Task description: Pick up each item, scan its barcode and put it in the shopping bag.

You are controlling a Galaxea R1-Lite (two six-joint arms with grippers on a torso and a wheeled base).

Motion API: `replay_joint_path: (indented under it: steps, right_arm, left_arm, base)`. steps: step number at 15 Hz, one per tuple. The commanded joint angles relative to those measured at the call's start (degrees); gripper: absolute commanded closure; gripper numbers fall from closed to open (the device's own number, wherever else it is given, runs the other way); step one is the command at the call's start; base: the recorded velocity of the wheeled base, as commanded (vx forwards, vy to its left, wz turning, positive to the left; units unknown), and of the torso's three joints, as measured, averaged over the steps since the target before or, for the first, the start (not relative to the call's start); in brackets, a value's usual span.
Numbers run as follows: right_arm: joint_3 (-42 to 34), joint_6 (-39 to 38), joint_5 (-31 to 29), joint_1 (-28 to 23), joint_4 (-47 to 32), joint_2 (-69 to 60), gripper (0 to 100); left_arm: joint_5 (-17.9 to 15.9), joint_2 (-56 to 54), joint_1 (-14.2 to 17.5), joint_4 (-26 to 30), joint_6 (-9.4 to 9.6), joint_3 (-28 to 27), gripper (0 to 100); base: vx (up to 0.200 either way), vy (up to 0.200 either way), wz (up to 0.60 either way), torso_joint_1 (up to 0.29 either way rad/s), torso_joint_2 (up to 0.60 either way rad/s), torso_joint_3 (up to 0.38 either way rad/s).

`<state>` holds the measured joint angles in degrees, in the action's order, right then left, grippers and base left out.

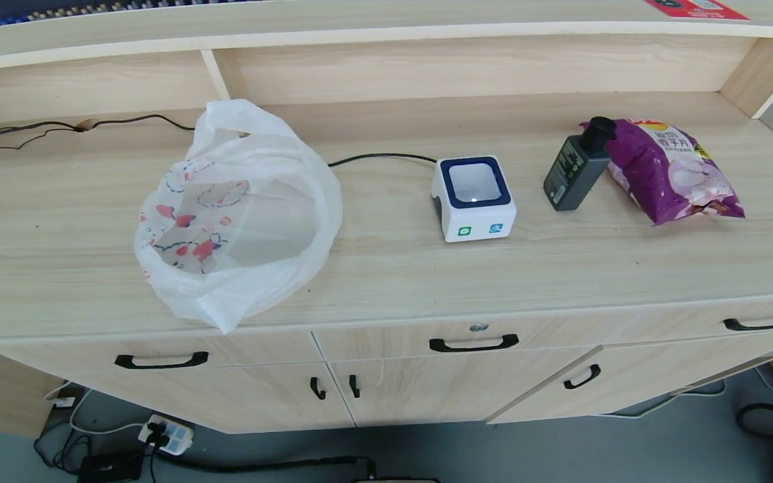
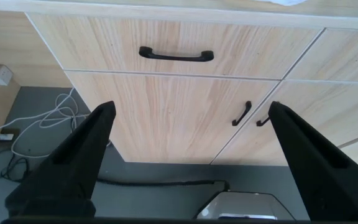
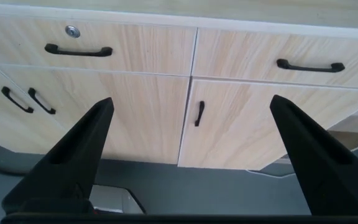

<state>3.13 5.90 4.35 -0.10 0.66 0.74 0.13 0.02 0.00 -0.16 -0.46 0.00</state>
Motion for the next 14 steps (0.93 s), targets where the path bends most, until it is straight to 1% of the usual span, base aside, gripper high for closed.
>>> replay_joint_path:
  steps: [1, 2, 3, 4, 6, 7, 8, 9, 11, 13, 14]
  right_arm:
    - [11.72, 1.22, 6.63, 1.24, 0.31, 14.02, 0]
    - [15.24, 1.22, 7.34, 1.86, 1.45, 19.21, 0]
    - [23.94, 1.39, 7.34, 2.47, 8.66, 34.15, 0]
    - [27.37, 1.31, 7.25, 2.56, 17.89, 44.43, 0]
    - [31.76, 0.25, 7.25, 1.68, 44.25, 62.54, 0]
    - [34.75, -1.07, 7.51, 1.24, 52.16, 69.13, 0]
    - [37.03, -1.33, 7.60, 1.33, 49.97, 71.68, 0]
    - [37.38, -1.59, 7.78, 1.42, 49.35, 74.14, 0]
    - [38.18, -1.15, 13.49, 1.24, 49.53, 78.45, 0]
    - [38.35, -2.12, 14.63, 1.24, 49.70, 80.56, 0]
    - [38.88, -3.35, 14.63, 1.15, 54.62, 85.30, 0]
  left_arm:
    - [-0.05, -0.02, 0.00, -0.02, 0.02, 0.00, 0]
    - [-0.05, -0.02, 0.00, -0.02, -0.06, 0.00, 0]
    - [-0.05, -0.02, 0.00, -0.02, 0.02, 0.00, 0]
    - [-0.05, -0.02, 0.00, -0.11, 0.11, 0.00, 0]
    - [-0.05, -0.02, 0.00, -0.11, 0.11, 0.00, 0]
    - [-0.05, -0.02, 0.00, -0.19, 0.11, 0.00, 0]
    - [-0.05, -0.02, 0.00, -0.19, 0.11, 0.00, 0]
    - [-0.05, -0.02, 0.00, -0.19, 0.11, 0.00, 0]
    - [-0.05, -0.02, 0.00, -0.37, 0.20, 0.00, 0]
    - [-0.05, -0.02, -0.09, -0.46, 0.55, 0.00, 0]
    - [-0.05, -0.02, 0.00, -0.46, 1.25, 0.00, 0]
  base:
    - [0.000, 0.000, 0.00, 0.000, 0.00, 0.000]
    - [0.000, 0.000, 0.00, 0.000, 0.00, 0.000]
    - [0.000, 0.000, 0.00, 0.000, 0.00, 0.000]
    - [0.000, 0.000, 0.00, 0.000, 0.00, 0.000]
    - [0.000, 0.000, 0.00, 0.000, 0.00, 0.000]
    - [0.000, 0.000, 0.00, 0.000, 0.00, 0.000]
    - [0.000, 0.000, 0.00, 0.000, 0.00, 0.000]
    - [0.000, 0.000, 0.00, 0.000, 0.00, 0.000]
    - [0.000, 0.000, 0.00, 0.000, 0.00, 0.000]
    - [0.000, 0.000, 0.00, 0.000, 0.00, 0.000]
    - [0.000, 0.000, 0.00, 0.000, 0.00, 0.000]
